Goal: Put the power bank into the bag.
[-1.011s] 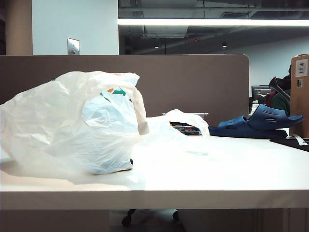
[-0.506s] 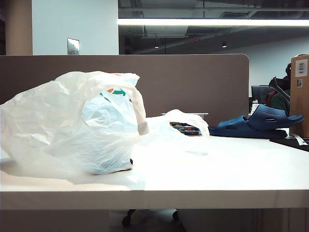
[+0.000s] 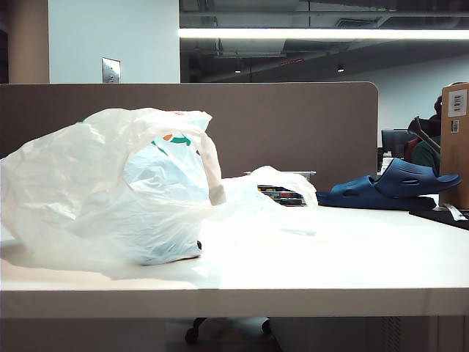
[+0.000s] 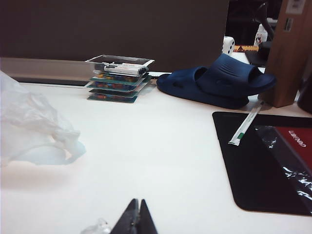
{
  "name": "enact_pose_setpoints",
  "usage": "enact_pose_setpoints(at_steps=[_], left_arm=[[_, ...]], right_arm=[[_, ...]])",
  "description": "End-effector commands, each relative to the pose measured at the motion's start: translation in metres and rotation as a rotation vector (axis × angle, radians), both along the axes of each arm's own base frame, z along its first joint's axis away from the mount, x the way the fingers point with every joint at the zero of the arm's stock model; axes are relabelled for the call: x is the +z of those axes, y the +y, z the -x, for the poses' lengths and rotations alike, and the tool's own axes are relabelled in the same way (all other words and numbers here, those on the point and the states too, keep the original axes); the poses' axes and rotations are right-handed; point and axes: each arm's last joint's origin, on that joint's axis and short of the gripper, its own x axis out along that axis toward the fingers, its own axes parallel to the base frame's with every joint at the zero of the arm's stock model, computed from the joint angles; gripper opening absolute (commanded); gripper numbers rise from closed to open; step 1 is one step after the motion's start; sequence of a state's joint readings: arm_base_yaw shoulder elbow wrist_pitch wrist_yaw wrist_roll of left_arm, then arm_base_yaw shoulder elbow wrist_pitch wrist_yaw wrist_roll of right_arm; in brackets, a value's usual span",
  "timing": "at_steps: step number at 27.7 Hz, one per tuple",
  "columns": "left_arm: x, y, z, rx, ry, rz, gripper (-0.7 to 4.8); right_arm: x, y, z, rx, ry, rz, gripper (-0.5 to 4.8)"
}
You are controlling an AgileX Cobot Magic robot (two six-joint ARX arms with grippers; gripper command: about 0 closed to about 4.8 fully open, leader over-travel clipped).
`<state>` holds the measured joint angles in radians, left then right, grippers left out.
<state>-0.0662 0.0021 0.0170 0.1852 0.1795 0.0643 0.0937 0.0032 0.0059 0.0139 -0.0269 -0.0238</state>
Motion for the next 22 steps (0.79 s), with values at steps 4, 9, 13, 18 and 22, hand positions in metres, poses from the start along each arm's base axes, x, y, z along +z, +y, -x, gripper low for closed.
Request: enact_pose_setpoints(at_steps=[4,9,13,18,22], left_arm=[[-0.0004,0.0008,-0.0004,0.03,-0.022,0.002,-0.06],[-0.0011,0.0005,-0.0005,0.012,-0.006,0.034,-0.05],[-0.002,0.0005,-0.0007,0.012,0.003,0.033,-0.06],[-0.0024,0.0005,-0.0007,0.012,0.007,0.033,-0.05],[-0.0024,0.0005,-0.0007,0.012,0.007,0.033,-0.05]], right_arm=[[0.0007,-0.0002,0.0002,-0.007,-0.02,0.028,-0.07],[0.0006,-0.0002,0.0002,-0.006,-0.019,0.028,-0.06],[0.0006,-0.0002,0.0002,-0.006,-0.019,0.028,-0.06],[0.0006,-0.0002,0.0002,-0.006,-0.019,0.028,-0.06],[0.0006,-0.0002,0.0002,-0.006,-0.019,0.028,-0.06]])
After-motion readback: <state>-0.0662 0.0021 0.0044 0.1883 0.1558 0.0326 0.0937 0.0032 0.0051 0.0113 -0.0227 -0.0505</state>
